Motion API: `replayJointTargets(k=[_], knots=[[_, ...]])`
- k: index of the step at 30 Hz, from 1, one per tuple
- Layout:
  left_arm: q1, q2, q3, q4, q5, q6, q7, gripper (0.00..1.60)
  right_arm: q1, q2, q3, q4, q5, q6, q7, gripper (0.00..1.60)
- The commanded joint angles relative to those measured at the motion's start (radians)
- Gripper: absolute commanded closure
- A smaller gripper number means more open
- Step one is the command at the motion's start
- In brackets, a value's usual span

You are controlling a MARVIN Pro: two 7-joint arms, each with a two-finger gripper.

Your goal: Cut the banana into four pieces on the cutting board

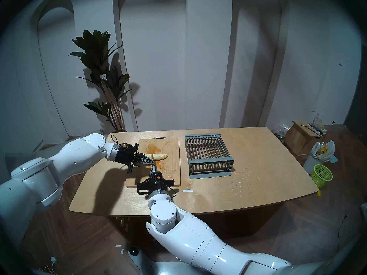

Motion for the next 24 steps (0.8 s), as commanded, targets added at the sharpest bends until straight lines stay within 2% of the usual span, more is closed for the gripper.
replayJointTargets(k=[1, 6, 11, 24], knots=[[-0.035, -0.081, -0.086, 0.053, -0.096, 0.023, 0.053, 1.6, 0.001, -0.005, -0.002, -0.035, 0.004, -0.005, 0.003, 1.6], [-0.033, -0.143, -0.148, 0.121, -0.161, 0.037, 0.124, 1.6, 0.008, -0.008, -0.013, -0.031, 0.012, 0.001, 0.008, 1.6], [-0.027, -0.182, -0.154, 0.183, -0.162, 0.01, 0.162, 1.6, 0.016, -0.01, -0.026, -0.029, 0.023, 0.003, 0.013, 1.6], [-0.016, -0.181, -0.149, 0.276, -0.157, -0.067, 0.091, 1.6, 0.022, -0.008, -0.044, -0.035, 0.039, 0.007, 0.007, 1.6]])
